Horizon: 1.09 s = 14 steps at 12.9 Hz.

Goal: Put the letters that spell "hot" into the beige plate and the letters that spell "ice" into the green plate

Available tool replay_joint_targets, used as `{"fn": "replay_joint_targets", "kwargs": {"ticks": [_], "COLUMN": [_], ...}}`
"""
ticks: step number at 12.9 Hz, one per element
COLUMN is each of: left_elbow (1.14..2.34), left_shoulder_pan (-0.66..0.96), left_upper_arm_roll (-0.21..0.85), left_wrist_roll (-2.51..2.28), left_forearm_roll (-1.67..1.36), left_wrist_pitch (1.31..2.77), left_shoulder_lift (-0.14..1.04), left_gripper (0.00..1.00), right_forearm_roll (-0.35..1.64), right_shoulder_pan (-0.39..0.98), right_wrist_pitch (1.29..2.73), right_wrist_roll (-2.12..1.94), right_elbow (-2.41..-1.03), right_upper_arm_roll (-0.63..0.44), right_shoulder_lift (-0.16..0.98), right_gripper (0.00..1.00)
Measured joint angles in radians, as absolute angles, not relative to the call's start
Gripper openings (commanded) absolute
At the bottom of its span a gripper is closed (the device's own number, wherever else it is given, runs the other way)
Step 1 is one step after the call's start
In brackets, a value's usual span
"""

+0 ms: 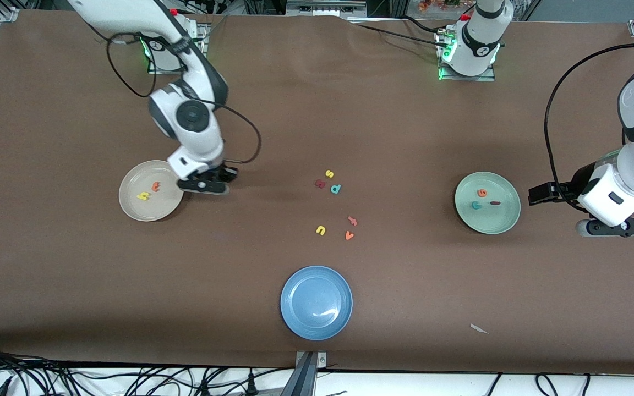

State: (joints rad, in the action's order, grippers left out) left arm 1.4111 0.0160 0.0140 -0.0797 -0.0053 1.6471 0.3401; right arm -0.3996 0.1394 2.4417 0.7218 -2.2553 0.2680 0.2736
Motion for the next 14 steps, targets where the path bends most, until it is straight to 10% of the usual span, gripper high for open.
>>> {"fn": "replay_joint_targets", "kwargs": {"ticks": [6,8,10,14], "left_elbow": [1.411,1.411,1.411,1.411], "left_shoulder_pan": [0.016,0.016,0.016,0.02], "left_upper_arm_roll": [0.014,0.014,0.015,0.015], "left_wrist_roll": [-0.08,-0.08,-0.08,-0.08], "left_forearm_roll": [-0.005,-0.005,-0.005,-0.005], "left_wrist_pitch": [1.647,1.647,1.647,1.647], "left_shoulder_lift": [0.34,0.34,0.34,0.34], "left_gripper": [1.0,1.0,1.0,1.0], "right_forearm_roll": [-0.4,-0.4,-0.399,-0.359], "right_shoulder_pan": [0.053,0.05,0.048,0.048], "right_wrist_pitch": [2.453,2.479,2.493,2.498], "right_wrist_roll": [0.407,0.346,0.334,0.334], "right_elbow": [-2.402,-2.405,-2.406,-2.405], "right_upper_arm_roll": [0.167,0.124,0.113,0.113], "right_shoulder_lift": [0.151,0.153,0.156,0.157], "right_gripper": [0.04,0.39,1.0,1.0]}}
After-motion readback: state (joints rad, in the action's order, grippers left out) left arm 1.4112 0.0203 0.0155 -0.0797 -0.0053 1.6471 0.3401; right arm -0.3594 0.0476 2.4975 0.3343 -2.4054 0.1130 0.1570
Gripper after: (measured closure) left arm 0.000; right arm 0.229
